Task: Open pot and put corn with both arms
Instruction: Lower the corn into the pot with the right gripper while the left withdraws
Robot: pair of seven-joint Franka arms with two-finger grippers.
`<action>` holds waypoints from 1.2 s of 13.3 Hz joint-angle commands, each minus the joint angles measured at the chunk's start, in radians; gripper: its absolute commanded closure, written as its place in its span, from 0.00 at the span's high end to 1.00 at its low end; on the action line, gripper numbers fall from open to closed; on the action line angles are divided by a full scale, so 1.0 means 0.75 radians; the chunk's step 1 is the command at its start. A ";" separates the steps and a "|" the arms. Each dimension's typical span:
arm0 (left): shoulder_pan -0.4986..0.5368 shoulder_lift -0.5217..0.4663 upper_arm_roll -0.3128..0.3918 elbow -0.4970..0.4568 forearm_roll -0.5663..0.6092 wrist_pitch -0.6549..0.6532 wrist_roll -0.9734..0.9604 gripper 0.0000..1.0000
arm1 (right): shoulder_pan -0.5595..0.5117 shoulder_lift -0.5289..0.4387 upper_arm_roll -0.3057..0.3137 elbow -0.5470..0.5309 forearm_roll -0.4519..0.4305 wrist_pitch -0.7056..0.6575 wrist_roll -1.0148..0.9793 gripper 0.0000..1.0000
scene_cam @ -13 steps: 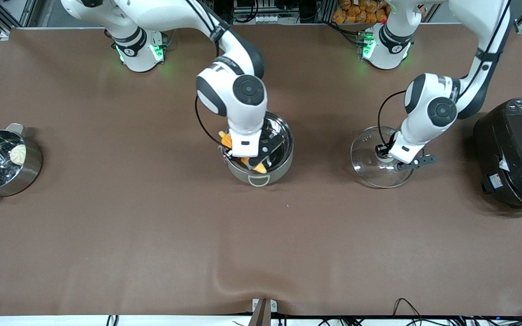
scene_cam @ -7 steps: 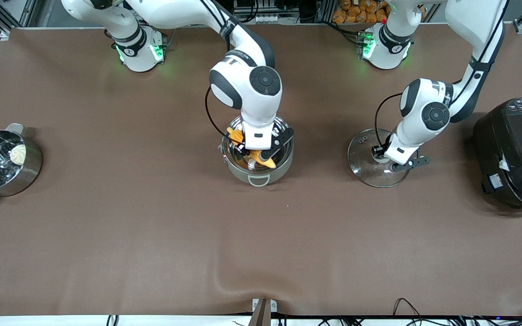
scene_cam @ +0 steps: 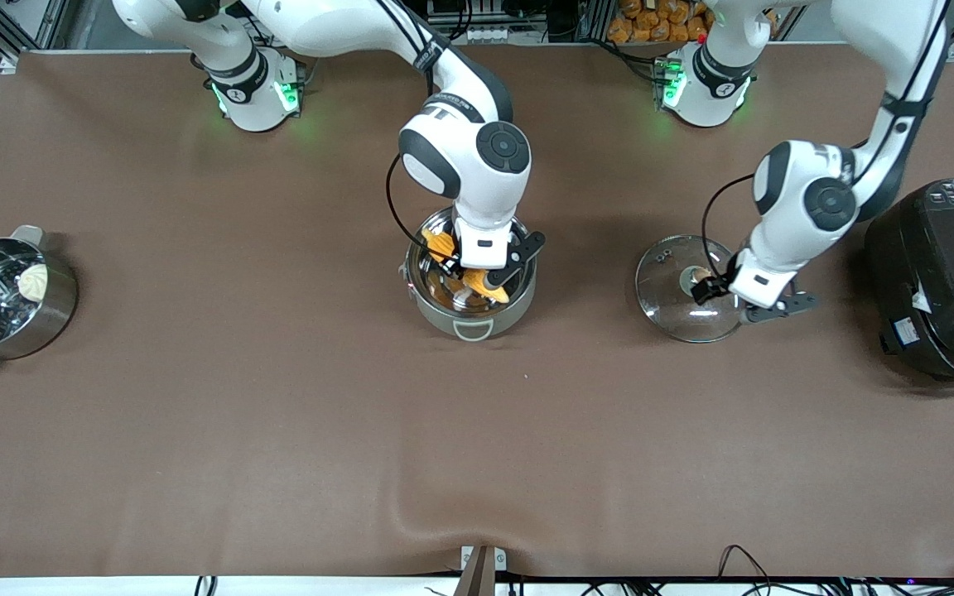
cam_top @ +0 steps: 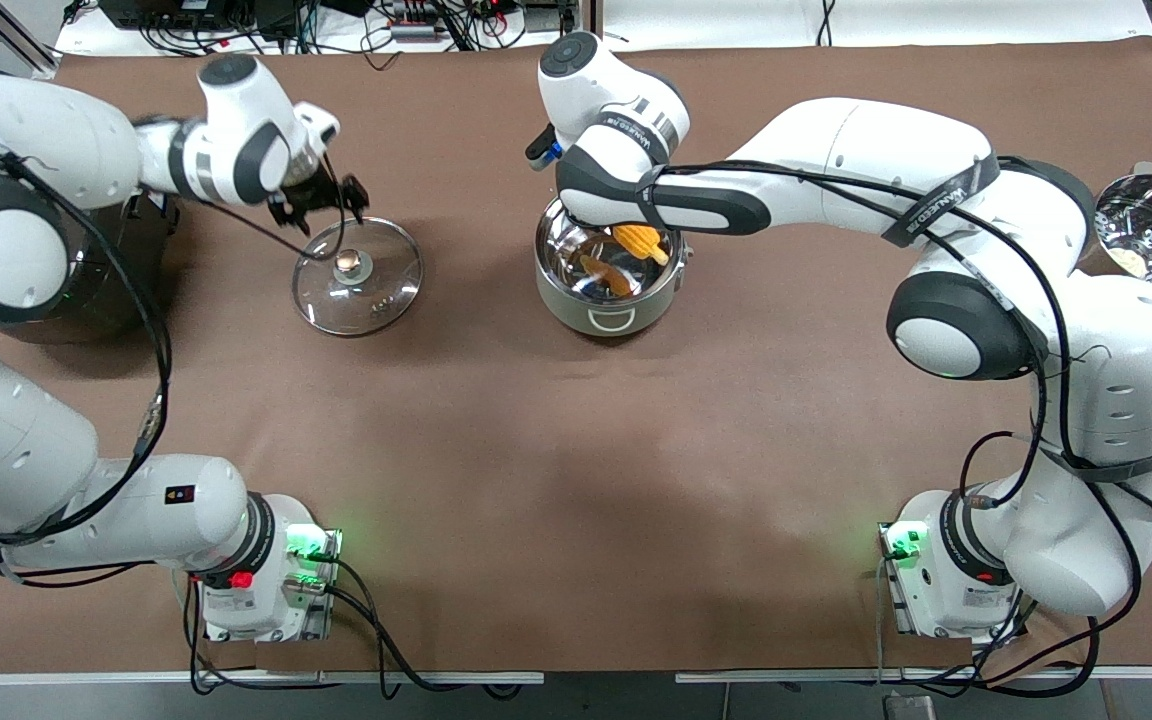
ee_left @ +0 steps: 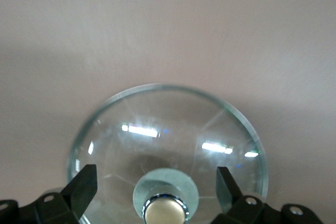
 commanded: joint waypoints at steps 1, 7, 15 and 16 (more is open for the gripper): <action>0.007 -0.104 -0.008 0.282 0.022 -0.367 0.019 1.00 | 0.027 0.023 -0.014 0.030 -0.029 -0.020 0.056 0.02; 0.004 -0.145 -0.016 0.784 0.022 -0.810 0.023 1.00 | 0.033 0.040 -0.014 0.032 -0.031 -0.020 0.078 0.08; 0.000 -0.147 -0.004 0.993 -0.009 -1.091 0.242 1.00 | 0.031 0.001 -0.012 0.053 -0.019 -0.102 0.254 1.00; 0.000 -0.147 -0.002 1.005 -0.009 -1.129 0.268 1.00 | 0.019 -0.017 -0.014 0.071 -0.017 -0.139 0.283 1.00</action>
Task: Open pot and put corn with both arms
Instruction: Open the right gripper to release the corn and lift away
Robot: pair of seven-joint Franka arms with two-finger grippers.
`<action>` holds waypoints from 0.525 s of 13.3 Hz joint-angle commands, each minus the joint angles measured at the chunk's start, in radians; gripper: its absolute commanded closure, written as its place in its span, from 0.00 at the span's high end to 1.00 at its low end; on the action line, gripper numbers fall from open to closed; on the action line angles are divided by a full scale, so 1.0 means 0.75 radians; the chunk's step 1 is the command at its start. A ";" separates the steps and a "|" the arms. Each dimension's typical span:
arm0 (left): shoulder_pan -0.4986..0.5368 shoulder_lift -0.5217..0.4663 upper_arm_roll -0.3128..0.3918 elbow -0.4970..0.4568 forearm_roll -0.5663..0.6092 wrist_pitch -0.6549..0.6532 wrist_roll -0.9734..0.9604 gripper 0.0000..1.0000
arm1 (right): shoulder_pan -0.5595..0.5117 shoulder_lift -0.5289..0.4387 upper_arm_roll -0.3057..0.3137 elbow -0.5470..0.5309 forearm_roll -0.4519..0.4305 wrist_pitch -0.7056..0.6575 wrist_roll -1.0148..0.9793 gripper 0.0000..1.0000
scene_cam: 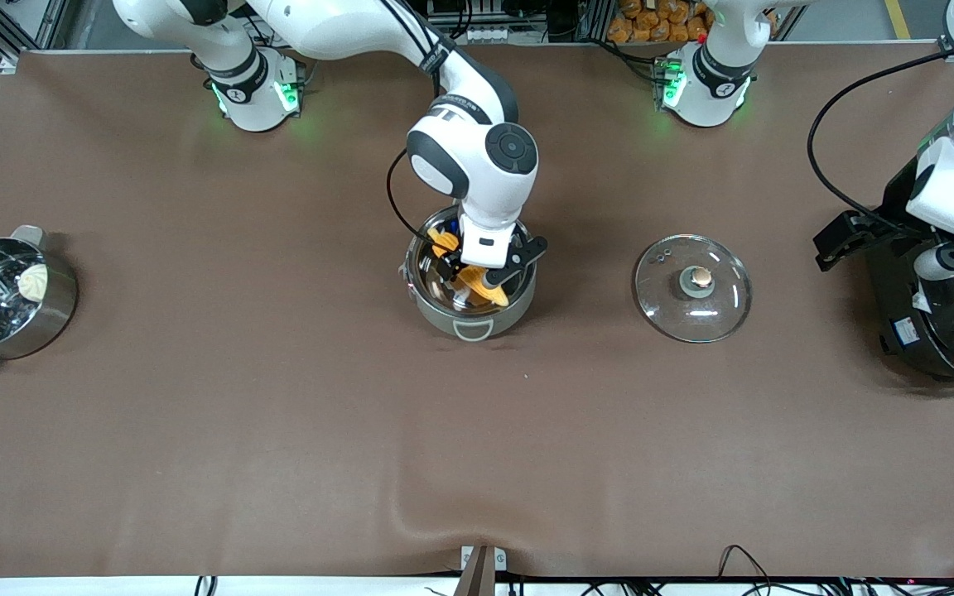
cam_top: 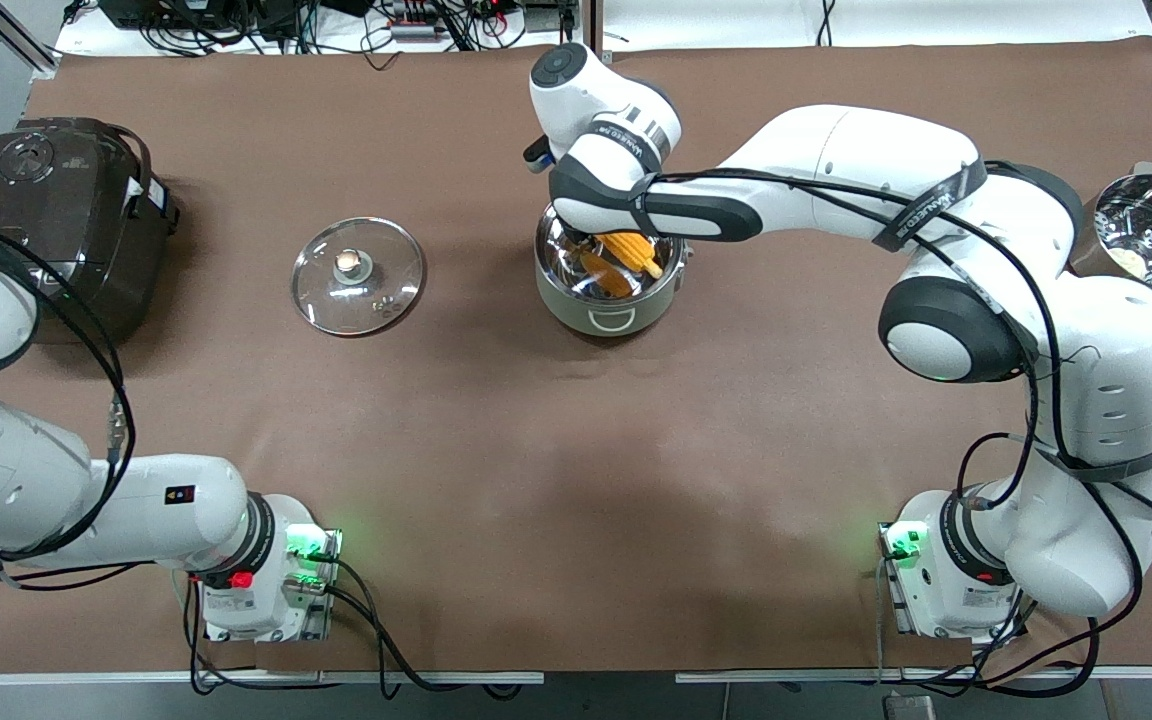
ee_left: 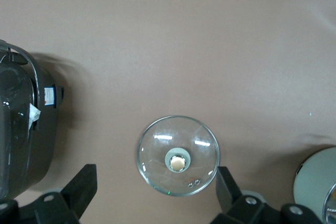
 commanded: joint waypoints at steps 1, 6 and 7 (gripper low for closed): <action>0.004 0.009 0.004 0.058 -0.009 -0.102 0.093 1.00 | -0.027 -0.068 -0.011 0.034 -0.013 -0.116 0.075 1.00; -0.002 -0.001 0.008 0.044 -0.060 -0.194 0.241 1.00 | -0.390 -0.252 -0.009 0.033 0.169 -0.317 0.073 1.00; -0.004 -0.005 0.016 0.046 -0.062 -0.202 0.245 1.00 | -0.476 -0.287 -0.009 0.024 0.171 -0.347 0.065 1.00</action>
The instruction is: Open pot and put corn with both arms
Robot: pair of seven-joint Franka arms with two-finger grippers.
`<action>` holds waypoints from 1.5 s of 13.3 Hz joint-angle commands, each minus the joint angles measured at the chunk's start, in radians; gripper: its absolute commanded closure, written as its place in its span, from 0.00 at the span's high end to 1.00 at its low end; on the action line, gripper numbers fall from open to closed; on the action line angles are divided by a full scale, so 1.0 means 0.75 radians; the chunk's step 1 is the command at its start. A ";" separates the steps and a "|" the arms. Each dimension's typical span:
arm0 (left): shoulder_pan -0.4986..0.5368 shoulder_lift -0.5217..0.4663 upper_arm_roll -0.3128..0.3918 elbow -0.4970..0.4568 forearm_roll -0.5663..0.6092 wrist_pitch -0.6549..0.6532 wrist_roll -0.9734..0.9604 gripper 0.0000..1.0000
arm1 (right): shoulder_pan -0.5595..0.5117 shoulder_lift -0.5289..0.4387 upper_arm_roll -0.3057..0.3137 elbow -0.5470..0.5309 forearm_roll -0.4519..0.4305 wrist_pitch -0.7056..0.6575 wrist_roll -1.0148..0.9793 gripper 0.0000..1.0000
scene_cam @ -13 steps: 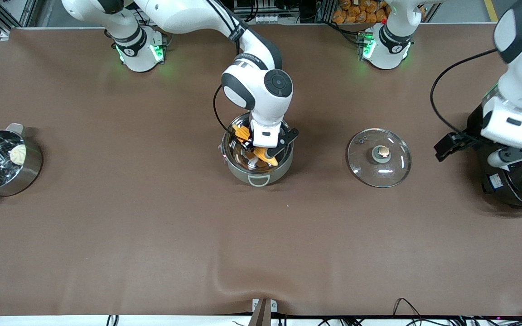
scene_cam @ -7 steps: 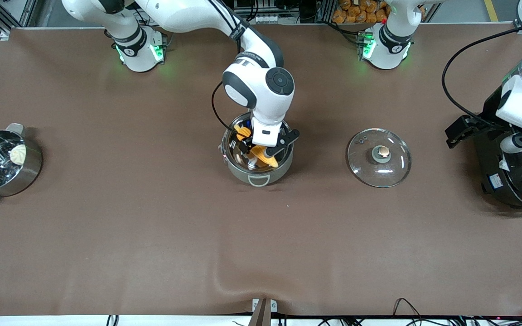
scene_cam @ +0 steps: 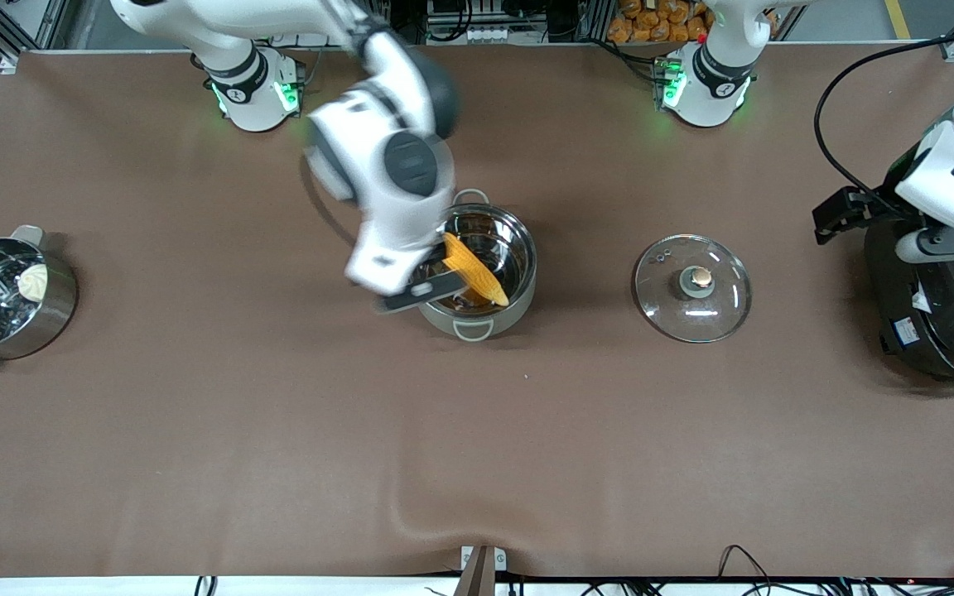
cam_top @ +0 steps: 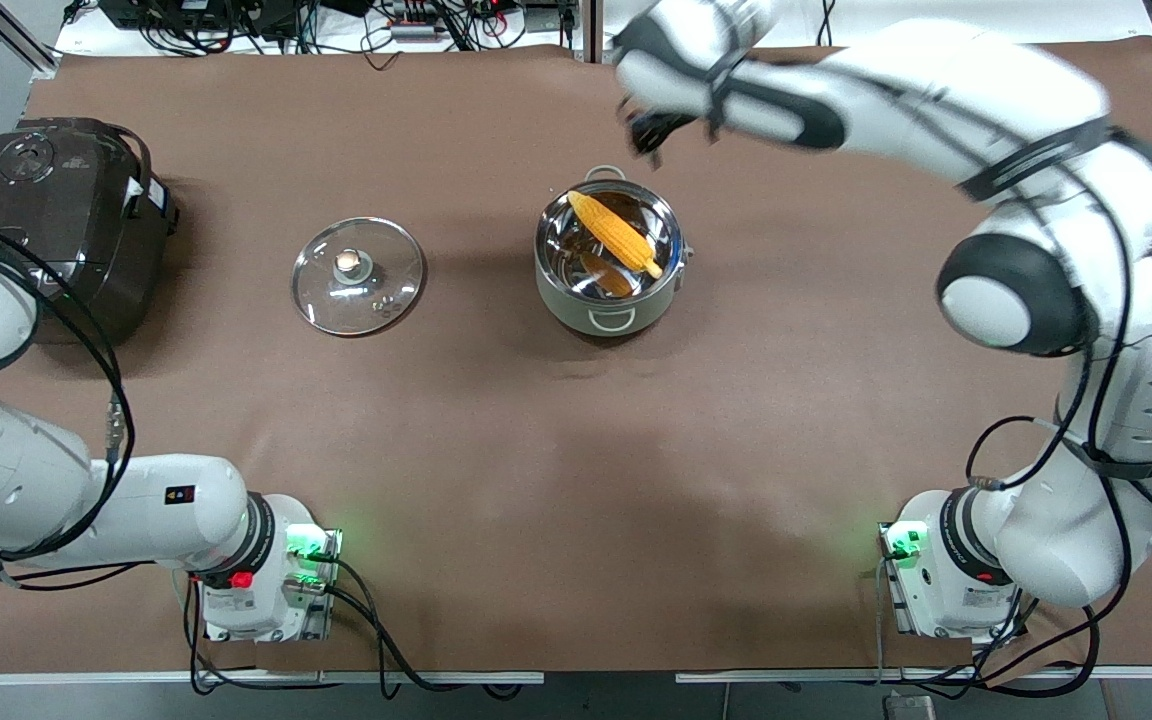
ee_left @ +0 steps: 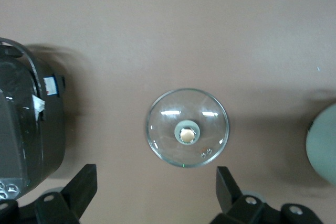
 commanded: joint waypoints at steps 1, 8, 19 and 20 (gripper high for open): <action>-0.002 -0.011 0.030 0.019 -0.041 -0.043 0.088 1.00 | -0.235 -0.108 0.029 -0.048 0.050 -0.082 0.002 1.00; 0.008 -0.007 0.040 0.037 -0.041 -0.043 0.129 1.00 | -0.633 -0.480 0.035 -0.391 0.052 -0.090 -0.196 1.00; 0.008 -0.040 0.042 0.037 -0.054 -0.080 0.121 1.00 | -0.844 -0.726 0.033 -0.376 0.175 -0.266 -0.406 1.00; 0.008 -0.040 0.046 0.037 -0.056 -0.080 0.121 1.00 | -0.842 -0.741 0.037 -0.373 0.183 -0.246 -0.375 1.00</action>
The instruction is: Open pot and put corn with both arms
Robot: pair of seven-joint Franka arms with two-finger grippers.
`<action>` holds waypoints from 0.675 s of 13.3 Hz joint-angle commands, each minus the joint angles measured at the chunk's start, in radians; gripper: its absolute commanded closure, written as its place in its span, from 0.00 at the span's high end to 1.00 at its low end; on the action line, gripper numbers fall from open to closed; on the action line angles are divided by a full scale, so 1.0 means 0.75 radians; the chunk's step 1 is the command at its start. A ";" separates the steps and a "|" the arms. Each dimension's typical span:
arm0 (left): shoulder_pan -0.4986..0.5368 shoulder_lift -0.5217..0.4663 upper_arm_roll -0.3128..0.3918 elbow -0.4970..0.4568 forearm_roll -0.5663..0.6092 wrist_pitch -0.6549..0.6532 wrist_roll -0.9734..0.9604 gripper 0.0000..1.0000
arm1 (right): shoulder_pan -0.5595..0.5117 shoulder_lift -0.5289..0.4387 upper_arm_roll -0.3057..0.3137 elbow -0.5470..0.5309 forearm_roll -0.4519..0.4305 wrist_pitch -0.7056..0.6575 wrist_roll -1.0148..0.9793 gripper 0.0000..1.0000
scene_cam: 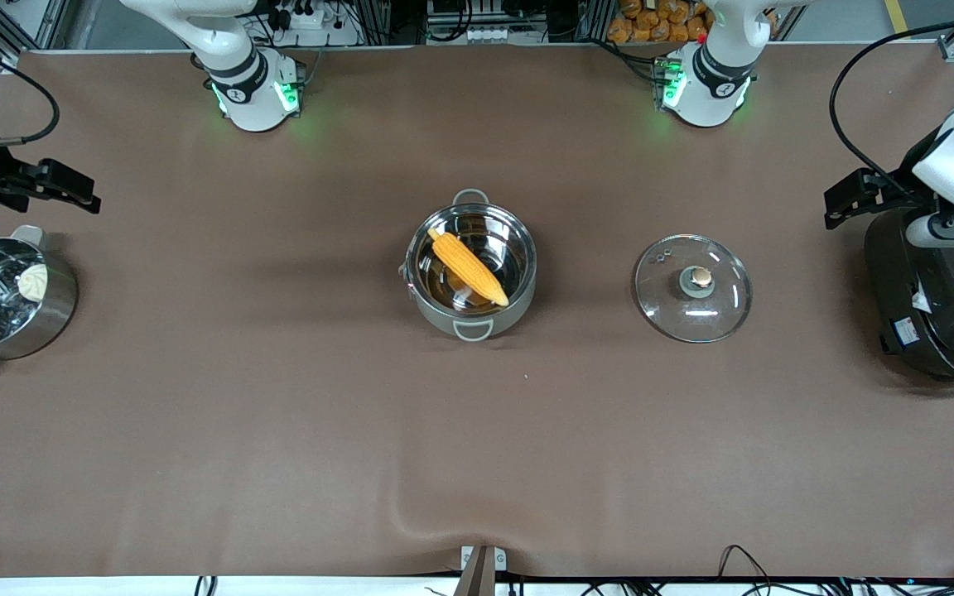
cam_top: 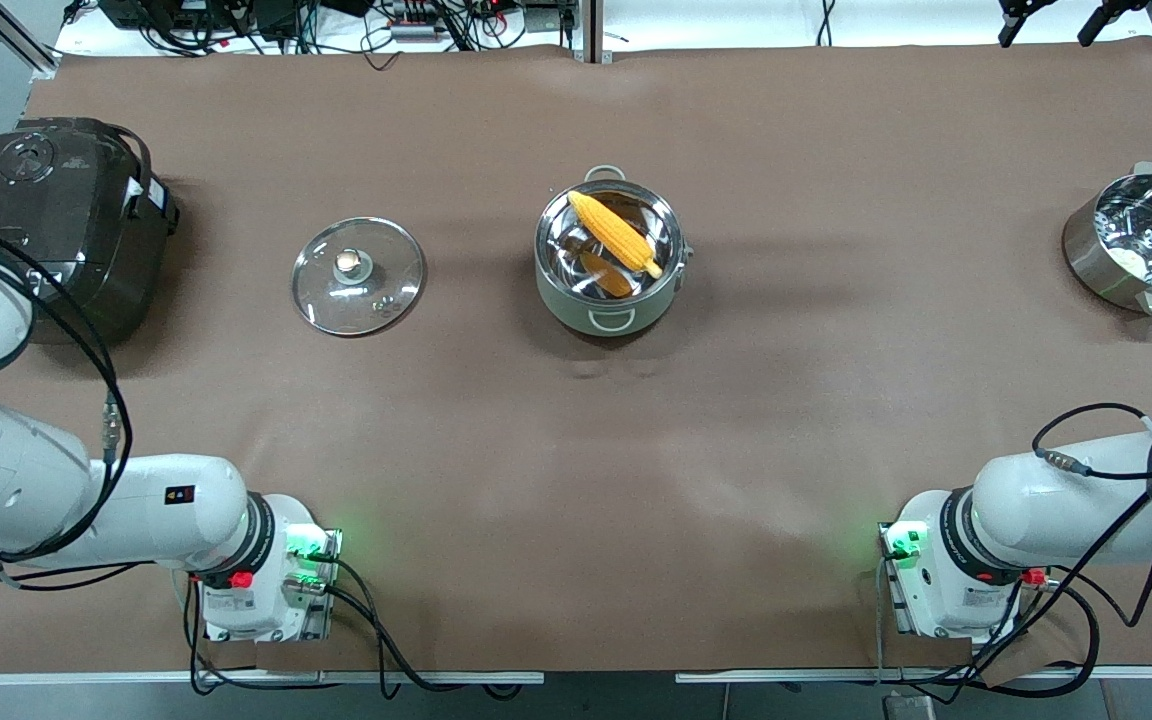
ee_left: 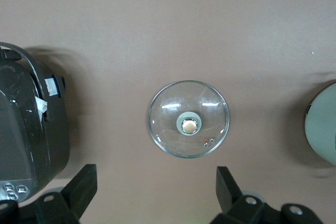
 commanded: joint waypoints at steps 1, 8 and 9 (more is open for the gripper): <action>0.008 -0.019 0.011 0.008 -0.030 -0.026 0.026 1.00 | -0.018 -0.037 0.018 -0.009 0.047 0.025 0.073 1.00; 0.004 -0.011 -0.001 0.008 -0.009 -0.028 0.028 1.00 | -0.012 -0.035 0.018 -0.020 0.069 0.085 0.069 1.00; 0.006 -0.011 -0.001 0.010 -0.011 -0.028 0.028 1.00 | -0.012 -0.035 0.018 -0.022 0.069 0.097 0.069 1.00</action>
